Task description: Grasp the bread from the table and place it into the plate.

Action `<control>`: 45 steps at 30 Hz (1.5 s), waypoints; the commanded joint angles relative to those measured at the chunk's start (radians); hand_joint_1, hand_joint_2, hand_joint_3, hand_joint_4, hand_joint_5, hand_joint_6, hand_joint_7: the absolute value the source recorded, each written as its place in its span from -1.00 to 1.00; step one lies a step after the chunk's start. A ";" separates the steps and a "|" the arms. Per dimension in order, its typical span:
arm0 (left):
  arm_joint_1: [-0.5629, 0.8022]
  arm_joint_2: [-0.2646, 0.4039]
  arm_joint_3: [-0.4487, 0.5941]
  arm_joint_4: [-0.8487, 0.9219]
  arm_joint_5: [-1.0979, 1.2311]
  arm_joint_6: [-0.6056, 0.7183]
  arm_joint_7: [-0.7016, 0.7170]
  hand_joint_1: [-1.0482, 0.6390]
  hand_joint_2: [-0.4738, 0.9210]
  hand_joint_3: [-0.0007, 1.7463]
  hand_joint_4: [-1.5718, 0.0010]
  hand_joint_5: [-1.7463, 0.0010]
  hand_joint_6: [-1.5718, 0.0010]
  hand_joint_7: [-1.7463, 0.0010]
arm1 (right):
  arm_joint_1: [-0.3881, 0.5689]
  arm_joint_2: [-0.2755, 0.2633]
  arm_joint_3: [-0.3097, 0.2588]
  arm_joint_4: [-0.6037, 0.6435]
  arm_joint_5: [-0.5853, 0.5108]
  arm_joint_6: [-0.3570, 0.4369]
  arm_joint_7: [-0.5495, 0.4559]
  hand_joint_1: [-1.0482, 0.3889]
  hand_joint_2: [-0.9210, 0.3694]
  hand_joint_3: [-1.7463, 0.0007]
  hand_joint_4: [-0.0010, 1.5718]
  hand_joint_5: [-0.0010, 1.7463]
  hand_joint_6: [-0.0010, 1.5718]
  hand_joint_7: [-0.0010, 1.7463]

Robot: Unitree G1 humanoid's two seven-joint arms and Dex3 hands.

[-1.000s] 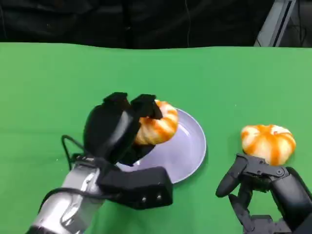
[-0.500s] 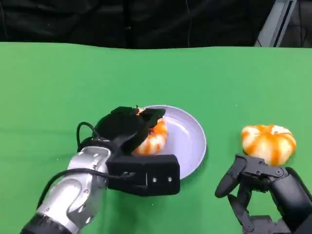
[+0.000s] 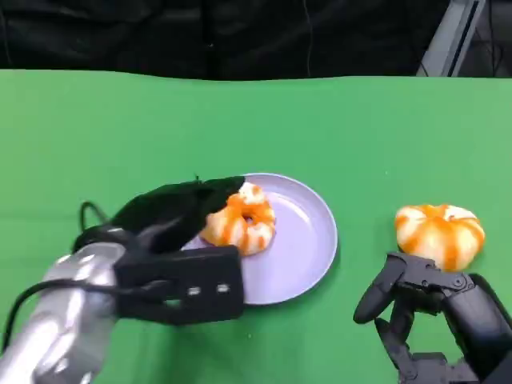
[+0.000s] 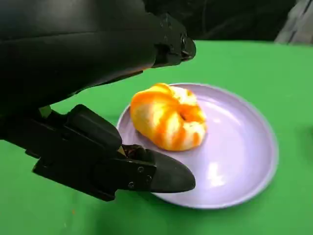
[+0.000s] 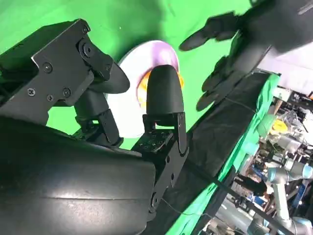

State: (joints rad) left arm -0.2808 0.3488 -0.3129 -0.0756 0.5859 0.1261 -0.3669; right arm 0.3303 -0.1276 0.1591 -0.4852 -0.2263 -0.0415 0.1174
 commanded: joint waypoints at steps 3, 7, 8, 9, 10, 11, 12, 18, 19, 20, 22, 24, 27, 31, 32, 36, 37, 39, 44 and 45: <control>0.176 -0.003 0.171 -0.127 -0.192 -0.130 0.090 -0.32 1.00 -0.67 0.40 0.66 0.49 0.81 | 0.000 -0.006 -0.005 -0.006 0.007 0.001 -0.002 0.53 -0.18 -0.43 0.03 0.90 -0.08 0.60; 0.317 -0.066 0.271 -0.172 -0.318 -0.215 0.178 -0.12 1.00 -0.71 0.13 0.43 0.18 0.75 | -0.001 -0.008 -0.006 -0.007 0.005 -0.001 -0.002 0.53 -0.17 -0.43 0.01 0.89 -0.09 0.60; 0.342 -0.075 0.286 -0.177 -0.338 -0.239 0.191 -0.07 1.00 -0.71 0.10 0.37 0.11 0.75 | 0.000 -0.008 -0.006 -0.009 0.005 0.002 -0.002 0.53 -0.17 -0.43 0.01 0.89 -0.09 0.60; 0.360 -0.079 0.295 -0.178 -0.350 -0.259 0.199 -0.03 1.00 -0.70 0.08 0.27 0.03 0.76 | 0.000 -0.009 -0.006 -0.011 0.004 0.004 -0.001 0.52 -0.18 -0.42 0.02 0.90 -0.09 0.60; 0.390 -0.088 0.309 -0.181 -0.369 -0.293 0.212 -0.01 1.00 -0.70 0.10 0.18 -0.01 0.78 | 0.000 -0.009 -0.006 -0.011 0.004 0.005 0.000 0.52 -0.18 -0.42 0.02 0.90 -0.09 0.60; 0.420 -0.101 0.321 -0.186 -0.391 -0.318 0.224 0.05 1.00 -0.66 0.07 0.07 -0.10 0.75 | 0.000 -0.009 -0.006 -0.012 0.005 0.005 0.000 0.52 -0.18 -0.42 0.02 0.90 -0.09 0.60; 0.446 -0.114 0.331 -0.190 -0.411 -0.338 0.234 0.11 0.96 -0.58 0.04 -0.03 -0.18 0.69 | 0.001 -0.009 -0.006 -0.012 0.006 0.006 0.000 0.51 -0.18 -0.42 0.02 0.90 -0.10 0.60; 0.595 -0.195 0.381 -0.215 -0.539 -0.403 0.259 0.29 0.50 0.30 -0.15 -0.79 -0.12 -0.39 | -0.002 -0.015 -0.015 -0.007 0.010 0.000 0.003 0.51 -0.18 -0.41 0.04 0.90 -0.09 0.60; 0.612 -0.223 0.383 -0.221 -0.559 -0.405 0.274 0.30 0.48 0.34 -0.13 -0.85 -0.09 -0.50 | -0.004 -0.017 -0.017 -0.003 0.011 -0.004 0.004 0.51 -0.18 -0.41 0.03 0.90 -0.09 0.60; 0.623 -0.244 0.383 -0.224 -0.572 -0.405 0.285 0.30 0.46 0.36 -0.12 -0.89 -0.07 -0.58 | -0.006 -0.018 -0.019 0.000 0.013 -0.007 0.005 0.51 -0.18 -0.42 0.03 0.90 -0.09 0.60; 0.627 -0.267 0.380 -0.204 -0.591 -0.428 0.288 0.30 0.45 0.40 -0.09 -0.94 -0.04 -0.67 | -0.008 -0.019 -0.021 0.002 0.015 -0.004 0.009 0.52 -0.19 -0.42 0.03 0.89 -0.09 0.59; 0.605 -0.270 0.383 -0.132 -0.625 -0.488 0.261 0.30 0.38 0.52 -0.05 -0.99 0.03 -0.78 | -0.008 -0.019 -0.021 0.002 0.014 -0.002 0.011 0.51 -0.19 -0.41 0.02 0.89 -0.09 0.59; 0.581 -0.263 0.386 -0.050 -0.633 -0.569 0.247 0.29 0.33 0.57 -0.08 -1.00 0.03 -0.82 | -0.007 -0.020 -0.023 0.010 0.016 -0.019 0.012 0.53 -0.18 -0.43 0.03 0.90 -0.08 0.60; 0.577 -0.274 0.378 -0.041 -0.607 -0.586 0.266 0.29 0.29 0.61 -0.08 -1.00 0.01 -0.80 | -0.004 -0.023 -0.026 0.004 0.014 -0.014 0.014 0.53 -0.17 -0.44 0.03 0.90 -0.08 0.60; 0.576 -0.275 0.377 -0.039 -0.603 -0.591 0.269 0.29 0.28 0.62 -0.08 -1.00 0.00 -0.79 | -0.003 -0.024 -0.026 0.002 0.011 -0.013 0.015 0.53 -0.17 -0.44 0.02 0.90 -0.08 0.60; 0.570 -0.277 0.379 -0.012 -0.598 -0.627 0.266 0.31 0.23 0.65 -0.08 -1.00 -0.01 -0.78 | -0.003 -0.027 -0.026 0.009 0.014 -0.018 0.018 0.54 -0.18 -0.42 0.04 0.94 -0.08 0.59; 0.570 -0.277 0.379 -0.008 -0.597 -0.630 0.266 0.31 0.22 0.65 -0.08 -1.00 0.00 -0.78 | -0.003 -0.028 -0.026 0.010 0.012 -0.019 0.018 0.54 -0.19 -0.42 0.03 0.94 -0.08 0.59; 0.569 -0.275 0.380 -0.002 -0.587 -0.638 0.269 0.32 0.22 0.65 -0.07 -0.99 -0.01 -0.77 | -0.001 -0.029 -0.027 0.007 0.015 -0.017 0.020 0.54 -0.19 -0.42 0.02 0.93 -0.08 0.59; 0.569 -0.276 0.381 -0.002 -0.574 -0.639 0.274 0.29 0.22 0.64 -0.06 -0.97 -0.02 -0.74 | 0.001 -0.027 -0.027 0.008 0.019 -0.017 0.021 0.56 -0.20 -0.41 0.02 0.92 -0.09 0.59; 0.568 -0.277 0.381 -0.003 -0.576 -0.637 0.274 0.29 0.23 0.63 -0.06 -0.97 -0.02 -0.73 | 0.001 -0.027 -0.027 0.009 0.017 -0.016 0.021 0.56 -0.21 -0.40 0.03 0.92 -0.09 0.58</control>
State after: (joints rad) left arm 0.2871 0.0681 0.0589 -0.0835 0.0069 -0.5017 -0.1065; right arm 0.3290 -0.1463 0.1384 -0.4786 -0.2205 -0.0530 0.1377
